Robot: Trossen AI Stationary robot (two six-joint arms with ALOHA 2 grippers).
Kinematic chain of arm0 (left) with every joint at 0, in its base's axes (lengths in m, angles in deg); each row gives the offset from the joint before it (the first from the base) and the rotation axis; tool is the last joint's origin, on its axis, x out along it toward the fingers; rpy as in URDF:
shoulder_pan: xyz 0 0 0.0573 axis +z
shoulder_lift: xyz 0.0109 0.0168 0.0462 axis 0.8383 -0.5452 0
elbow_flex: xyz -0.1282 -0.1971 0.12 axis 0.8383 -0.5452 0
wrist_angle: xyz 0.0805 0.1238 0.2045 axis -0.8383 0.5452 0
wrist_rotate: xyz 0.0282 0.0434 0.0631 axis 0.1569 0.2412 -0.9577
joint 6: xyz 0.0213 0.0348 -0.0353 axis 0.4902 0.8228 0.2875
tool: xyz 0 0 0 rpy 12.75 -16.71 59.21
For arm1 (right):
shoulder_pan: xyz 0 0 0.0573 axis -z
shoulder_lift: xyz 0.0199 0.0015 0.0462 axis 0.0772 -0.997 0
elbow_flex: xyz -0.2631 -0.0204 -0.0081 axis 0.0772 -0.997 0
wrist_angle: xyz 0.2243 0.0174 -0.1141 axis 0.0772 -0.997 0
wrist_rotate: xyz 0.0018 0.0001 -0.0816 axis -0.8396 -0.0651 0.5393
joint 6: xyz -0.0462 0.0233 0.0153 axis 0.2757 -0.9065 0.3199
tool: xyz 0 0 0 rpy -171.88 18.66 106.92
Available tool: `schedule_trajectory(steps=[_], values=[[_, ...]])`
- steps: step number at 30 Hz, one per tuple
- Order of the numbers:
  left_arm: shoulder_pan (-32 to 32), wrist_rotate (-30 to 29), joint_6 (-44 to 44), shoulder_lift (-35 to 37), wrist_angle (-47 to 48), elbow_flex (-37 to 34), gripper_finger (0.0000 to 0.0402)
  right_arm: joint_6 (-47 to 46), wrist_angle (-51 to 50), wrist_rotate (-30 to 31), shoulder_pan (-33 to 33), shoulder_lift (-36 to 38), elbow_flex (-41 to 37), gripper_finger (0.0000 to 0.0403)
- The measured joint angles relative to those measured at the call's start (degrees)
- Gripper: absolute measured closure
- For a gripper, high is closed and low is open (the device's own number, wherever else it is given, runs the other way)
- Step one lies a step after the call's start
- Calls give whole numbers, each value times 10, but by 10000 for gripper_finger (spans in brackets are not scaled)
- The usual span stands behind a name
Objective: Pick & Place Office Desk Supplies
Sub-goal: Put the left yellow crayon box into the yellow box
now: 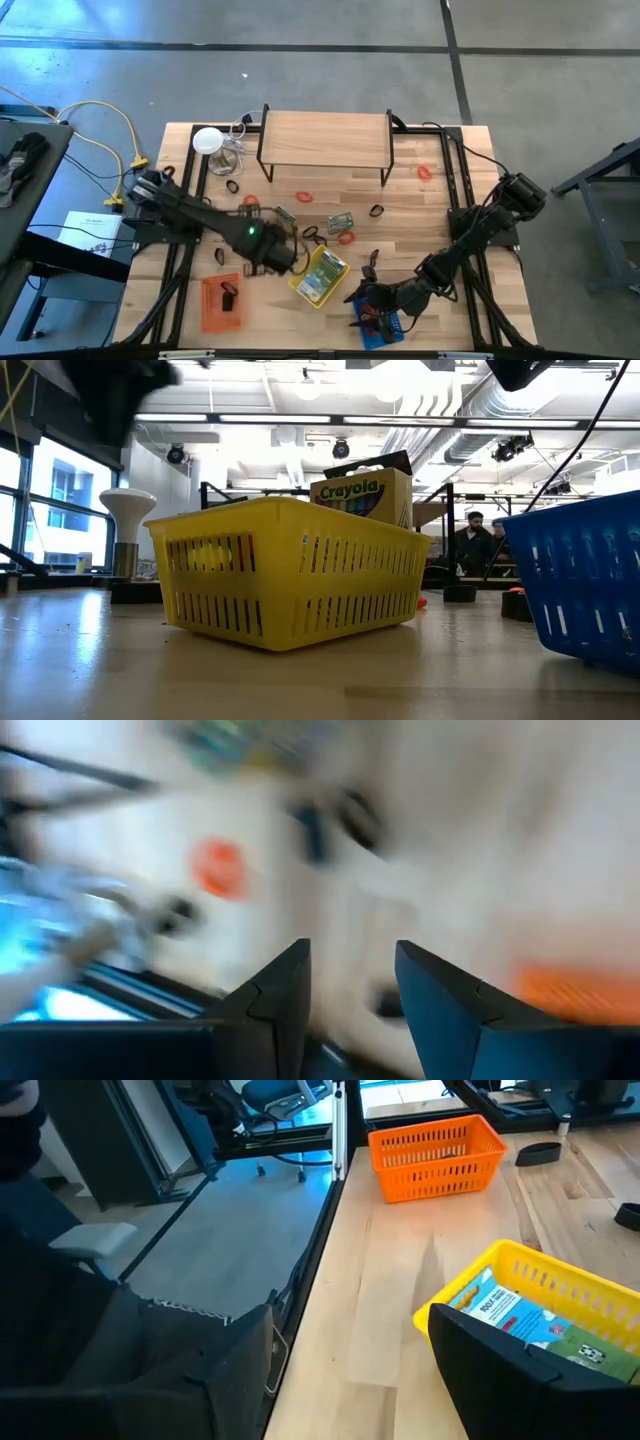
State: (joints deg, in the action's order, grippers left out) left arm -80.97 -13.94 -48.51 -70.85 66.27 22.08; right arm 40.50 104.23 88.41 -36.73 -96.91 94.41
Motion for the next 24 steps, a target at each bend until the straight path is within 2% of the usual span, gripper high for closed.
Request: schedule_trajectory(steps=[2,5,10,19,24], values=[[10,-62,3,1,-5,0,263,-6,-1,1,-2,0,0,147],[12,-109,20,1,-27,-8,263,-26,-1,0,-10,0,0,147],[9,-101,85,1,-74,-47,264,-34,-1,2,-32,0,0,147],[34,-101,83,18,-59,-148,264,-57,12,6,-46,0,0,147],[31,-92,84,52,-60,-160,264,-75,12,16,-46,0,0,147]])
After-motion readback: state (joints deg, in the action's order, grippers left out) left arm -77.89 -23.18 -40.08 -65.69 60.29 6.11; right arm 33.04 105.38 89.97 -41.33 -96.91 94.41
